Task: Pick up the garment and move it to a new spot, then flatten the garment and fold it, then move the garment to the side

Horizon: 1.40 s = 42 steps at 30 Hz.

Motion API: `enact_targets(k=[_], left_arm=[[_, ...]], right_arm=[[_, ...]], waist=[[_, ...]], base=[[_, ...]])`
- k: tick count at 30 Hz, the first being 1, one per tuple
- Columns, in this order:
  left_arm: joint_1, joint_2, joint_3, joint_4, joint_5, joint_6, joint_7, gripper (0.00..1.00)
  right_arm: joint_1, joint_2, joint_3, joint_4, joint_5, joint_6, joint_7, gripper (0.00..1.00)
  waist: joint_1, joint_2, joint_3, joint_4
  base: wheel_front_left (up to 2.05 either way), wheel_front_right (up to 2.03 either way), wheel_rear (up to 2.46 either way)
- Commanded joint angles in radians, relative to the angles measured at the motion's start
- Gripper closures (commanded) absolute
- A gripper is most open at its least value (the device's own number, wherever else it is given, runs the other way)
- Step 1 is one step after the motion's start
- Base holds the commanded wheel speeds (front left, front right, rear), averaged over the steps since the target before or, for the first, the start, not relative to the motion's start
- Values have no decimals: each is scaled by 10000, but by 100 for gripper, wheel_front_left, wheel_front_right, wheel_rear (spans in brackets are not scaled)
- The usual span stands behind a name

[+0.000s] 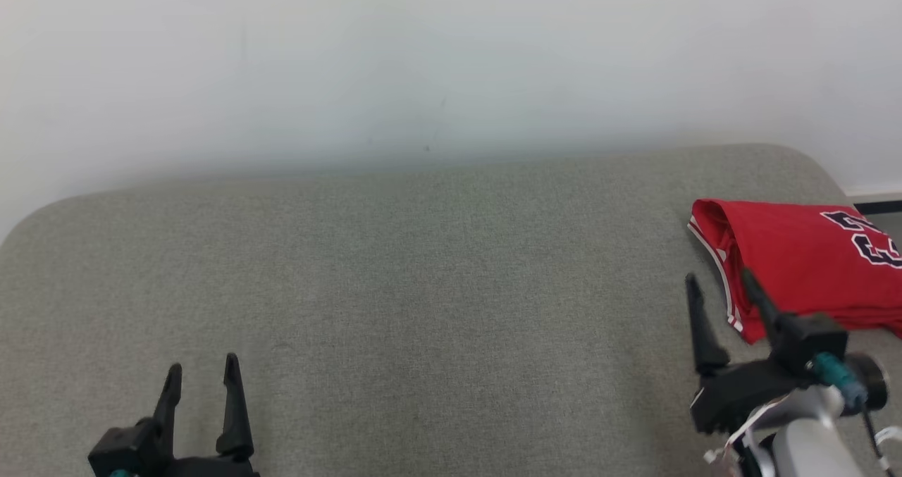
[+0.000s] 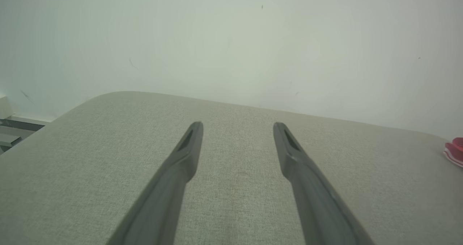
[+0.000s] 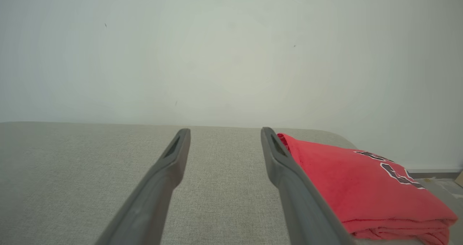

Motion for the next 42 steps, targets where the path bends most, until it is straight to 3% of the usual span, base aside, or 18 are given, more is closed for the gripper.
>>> enact_targets(k=[1, 14, 41, 42], left_arm=[[193, 7, 2, 104, 89, 47, 2, 0], [517, 7, -2, 296, 75, 67, 2, 0], [583, 7, 30, 296, 240, 25, 3, 0], [521, -2, 1, 325, 183, -1, 2, 100]], right_arm=[[305, 213, -4, -30, -92, -28, -106, 0], [1245, 873, -64, -15, -307, -28, -194, 0], [1373, 1055, -54, 68, -383, -28, -142, 0], [1283, 1024, -75, 103, -362, 2, -114, 100]], waist=[[3, 2, -206, 121], [3, 2, -371, -40], [3, 2, -343, -93], [3, 2, -340, -93]], base=[[0, 0, 0], [0, 0, 0], [0, 0, 0], [0, 0, 0]])
